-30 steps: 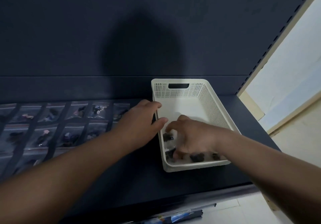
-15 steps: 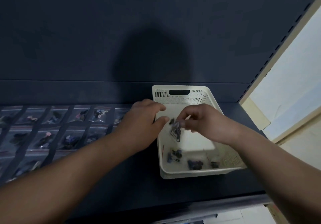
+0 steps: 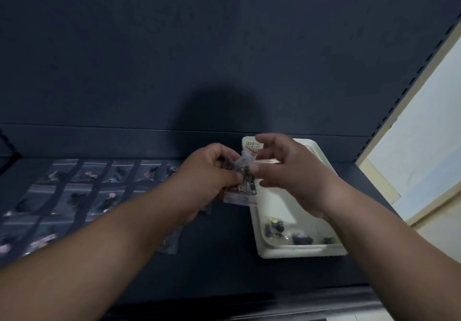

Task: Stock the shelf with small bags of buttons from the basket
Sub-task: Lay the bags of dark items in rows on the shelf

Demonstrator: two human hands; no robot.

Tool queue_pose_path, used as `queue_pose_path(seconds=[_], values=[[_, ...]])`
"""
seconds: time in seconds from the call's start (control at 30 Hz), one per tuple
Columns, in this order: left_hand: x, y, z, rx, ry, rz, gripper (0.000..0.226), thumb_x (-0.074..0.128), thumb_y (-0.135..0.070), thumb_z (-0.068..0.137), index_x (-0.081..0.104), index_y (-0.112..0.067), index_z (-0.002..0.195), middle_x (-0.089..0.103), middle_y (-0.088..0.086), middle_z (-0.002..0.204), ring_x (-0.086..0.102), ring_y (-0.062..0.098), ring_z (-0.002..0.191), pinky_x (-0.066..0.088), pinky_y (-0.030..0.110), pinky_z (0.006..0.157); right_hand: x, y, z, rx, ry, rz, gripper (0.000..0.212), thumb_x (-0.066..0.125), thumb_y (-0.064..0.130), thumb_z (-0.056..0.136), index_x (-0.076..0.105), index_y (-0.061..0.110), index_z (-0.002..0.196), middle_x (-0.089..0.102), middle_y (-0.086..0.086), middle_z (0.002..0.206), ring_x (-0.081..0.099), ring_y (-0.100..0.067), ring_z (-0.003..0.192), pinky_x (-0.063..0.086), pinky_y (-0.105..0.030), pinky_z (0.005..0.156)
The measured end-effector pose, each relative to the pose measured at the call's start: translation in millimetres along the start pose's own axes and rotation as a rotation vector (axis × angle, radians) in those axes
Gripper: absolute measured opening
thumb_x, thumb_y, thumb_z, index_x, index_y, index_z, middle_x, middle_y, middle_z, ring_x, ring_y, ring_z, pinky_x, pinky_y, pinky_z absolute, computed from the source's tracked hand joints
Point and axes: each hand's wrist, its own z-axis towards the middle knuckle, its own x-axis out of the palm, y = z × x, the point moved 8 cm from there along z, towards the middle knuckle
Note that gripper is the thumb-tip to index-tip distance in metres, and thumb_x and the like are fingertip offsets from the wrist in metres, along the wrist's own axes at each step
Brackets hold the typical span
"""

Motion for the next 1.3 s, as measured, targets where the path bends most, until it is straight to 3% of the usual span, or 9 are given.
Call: queue_pose_path(seconds=[0.17, 0.4, 0.5, 0.6, 0.73, 0.83, 1.0, 1.13, 1.3], values=[[-47.4, 6.6, -22.1, 0.002, -0.099, -0.015, 0.024, 0.066, 0.006, 0.080, 0.053, -0.015, 0.081, 0.064, 0.009, 0.078, 0.059, 0.019, 0.066, 0.048, 0.035, 0.063, 52.5, 2.4, -2.6, 0.093, 0.075, 0.161, 0.030, 0.062, -0.005, 0.082, 0.058, 0.014, 0.105, 0.059, -0.002, 0.070, 0.058, -0.009, 0.057, 0.045, -0.019, 0.051], [-105.6, 24.7, -51.5, -0.098, -0.180, -0.124, 0.020, 0.066, 0.003, 0.081, 0.053, -0.012, 0.083, 0.064, 0.009, 0.078, 0.063, 0.018, 0.063, 0.053, 0.030, 0.056, 114.4, 3.0, -6.8, 0.095, 0.087, 0.266, 0.020, 0.056, -0.005, 0.086, 0.059, 0.014, 0.094, 0.059, -0.005, 0.071, 0.058, -0.011, 0.056, 0.047, -0.022, 0.051], [-127.3, 30.8, -60.7, -0.143, -0.218, -0.155, 0.018, 0.064, 0.004, 0.081, 0.053, -0.010, 0.083, 0.064, 0.012, 0.081, 0.064, 0.022, 0.065, 0.056, 0.034, 0.058, 123.5, 20.6, -11.7, -0.231, -0.021, -0.116, 0.045, 0.055, -0.008, 0.083, 0.057, 0.033, 0.102, 0.061, 0.002, 0.102, 0.061, -0.007, 0.087, 0.049, -0.016, 0.074], [-141.3, 33.5, -69.0, -0.173, -0.215, -0.214, 0.018, 0.062, 0.005, 0.083, 0.052, -0.010, 0.081, 0.063, 0.011, 0.077, 0.062, 0.019, 0.061, 0.054, 0.028, 0.052, 151.4, 28.4, -26.1, -0.524, 0.008, -0.529, 0.063, 0.063, -0.001, 0.073, 0.052, 0.044, 0.116, 0.040, 0.014, 0.135, 0.039, 0.005, 0.124, 0.034, -0.010, 0.099], [-143.5, 40.9, -79.3, -0.237, -0.134, -0.304, 0.020, 0.060, 0.004, 0.085, 0.049, -0.012, 0.079, 0.065, 0.007, 0.067, 0.063, 0.016, 0.057, 0.053, 0.023, 0.049, 169.9, 20.1, -30.6, -0.611, -0.074, -0.590, 0.056, 0.073, 0.008, 0.074, 0.057, 0.041, 0.116, 0.048, 0.015, 0.130, 0.042, -0.003, 0.122, 0.032, -0.013, 0.102], [-146.9, 50.6, -84.8, -0.281, -0.116, -0.296, 0.020, 0.061, 0.001, 0.086, 0.047, -0.012, 0.078, 0.066, 0.010, 0.069, 0.064, 0.017, 0.058, 0.053, 0.023, 0.049, 162.5, 18.5, -27.9, -0.452, -0.165, -0.292, 0.022, 0.066, 0.008, 0.081, 0.070, 0.027, 0.090, 0.066, 0.009, 0.099, 0.059, 0.000, 0.093, 0.043, -0.013, 0.083], [-159.6, 65.9, -89.7, -0.305, -0.137, -0.227, 0.016, 0.065, -0.001, 0.083, 0.052, -0.011, 0.082, 0.067, 0.008, 0.071, 0.064, 0.013, 0.057, 0.049, 0.020, 0.046, 157.4, -40.6, -30.2, 0.158, -0.066, 0.237, 0.016, 0.057, 0.005, 0.090, 0.065, 0.017, 0.083, 0.066, 0.006, 0.069, 0.053, -0.007, 0.058, 0.042, -0.016, 0.053], [-155.7, 73.9, -93.2, -0.323, -0.111, -0.201, 0.015, 0.065, -0.002, 0.083, 0.053, -0.010, 0.083, 0.067, 0.009, 0.075, 0.064, 0.012, 0.058, 0.049, 0.019, 0.047, 137.9, -81.8, -36.8, 0.387, -0.125, 0.196, 0.009, 0.054, 0.011, 0.093, 0.061, 0.016, 0.092, 0.069, 0.004, 0.074, 0.056, -0.006, 0.057, 0.041, -0.019, 0.052], [-146.9, 77.8, -92.7, -0.326, -0.082, -0.157, 0.017, 0.066, -0.001, 0.083, 0.052, -0.011, 0.085, 0.064, 0.006, 0.072, 0.063, 0.012, 0.059, 0.049, 0.019, 0.049, 117.4, -97.2, -39.4, 0.343, -0.210, -0.125, 0.009, 0.059, 0.009, 0.089, 0.060, 0.006, 0.097, 0.063, 0.000, 0.063, 0.053, -0.009, 0.051, 0.045, -0.025, 0.055]])
